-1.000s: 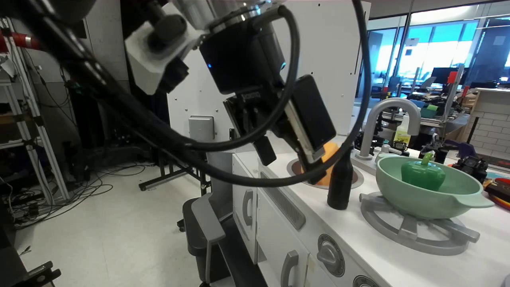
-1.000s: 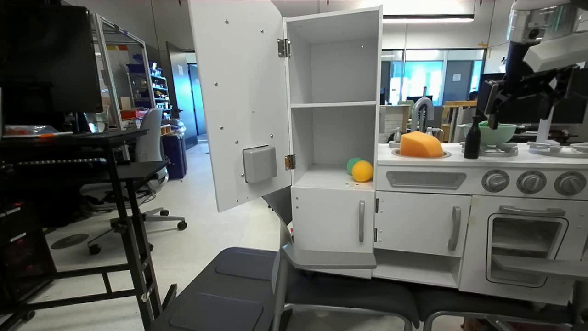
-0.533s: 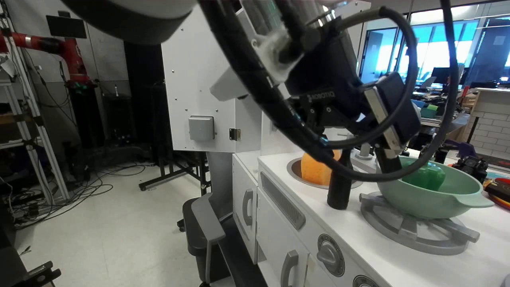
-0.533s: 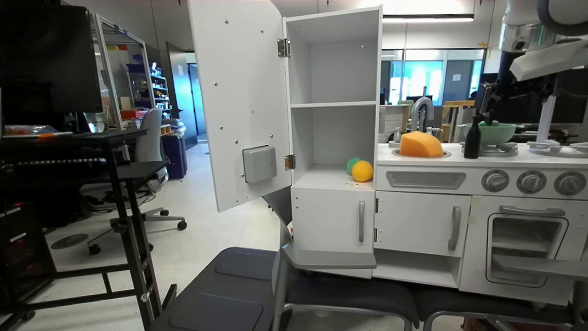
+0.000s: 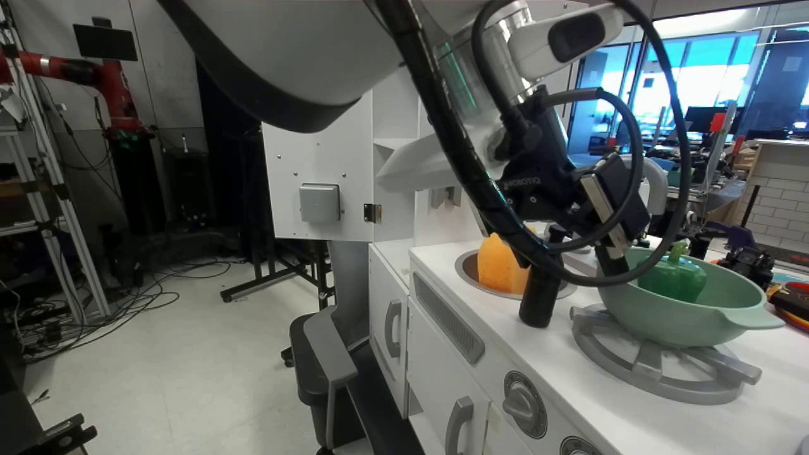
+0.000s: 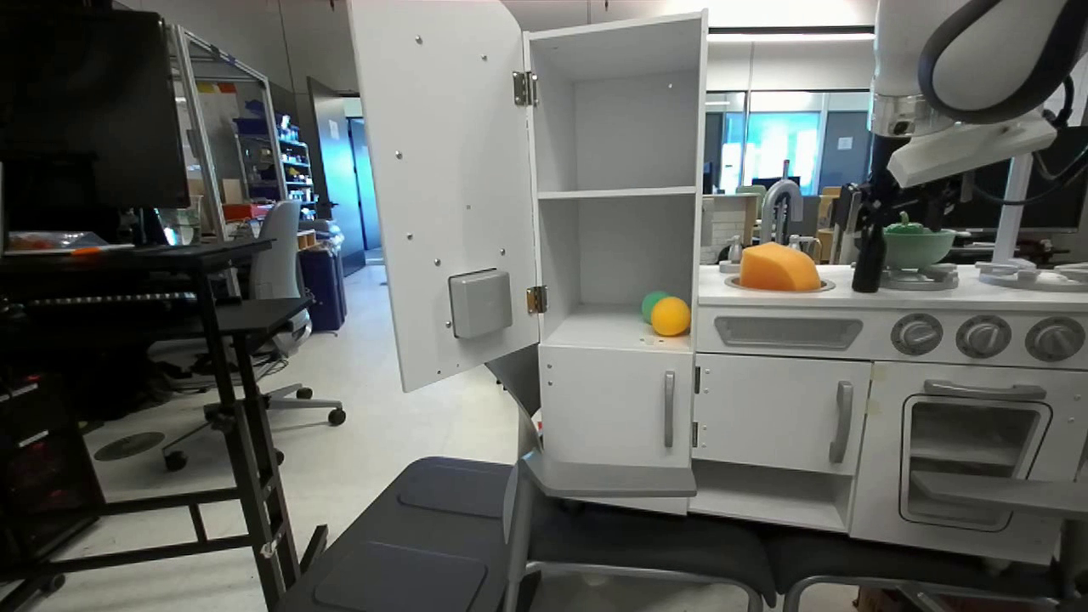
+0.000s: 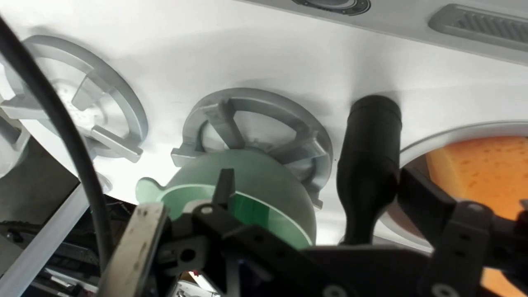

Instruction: Open the top part of the fridge and put the black bottle and the sponge inside

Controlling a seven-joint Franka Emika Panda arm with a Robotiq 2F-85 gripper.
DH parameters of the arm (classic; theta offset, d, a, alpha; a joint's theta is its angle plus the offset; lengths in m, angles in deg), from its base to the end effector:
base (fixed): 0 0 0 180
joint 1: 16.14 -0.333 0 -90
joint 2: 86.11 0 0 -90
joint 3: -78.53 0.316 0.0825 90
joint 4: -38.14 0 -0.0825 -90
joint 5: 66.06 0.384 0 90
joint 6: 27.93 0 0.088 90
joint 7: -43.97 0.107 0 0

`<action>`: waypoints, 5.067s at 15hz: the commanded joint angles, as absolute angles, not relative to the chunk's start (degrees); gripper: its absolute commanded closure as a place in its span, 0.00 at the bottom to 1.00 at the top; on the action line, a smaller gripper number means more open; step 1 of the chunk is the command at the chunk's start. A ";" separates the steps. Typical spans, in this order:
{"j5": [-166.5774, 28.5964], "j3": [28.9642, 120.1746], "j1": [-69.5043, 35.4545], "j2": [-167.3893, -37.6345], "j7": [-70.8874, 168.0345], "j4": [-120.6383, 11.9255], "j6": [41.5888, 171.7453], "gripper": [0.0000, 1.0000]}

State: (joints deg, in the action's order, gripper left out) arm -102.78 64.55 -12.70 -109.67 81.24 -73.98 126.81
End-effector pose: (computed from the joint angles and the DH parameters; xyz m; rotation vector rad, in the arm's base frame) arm 0.6219 -0.1638 0.3007 2.6501 -0.5049 0.5276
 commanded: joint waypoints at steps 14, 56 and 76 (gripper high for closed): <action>-102.09 61.57 -16.80 -112.74 79.30 -72.74 128.67 0.00; -91.06 75.60 -22.37 -93.85 49.35 -82.39 113.90 0.90; -110.92 70.56 -34.63 -132.24 74.53 -23.87 106.46 0.90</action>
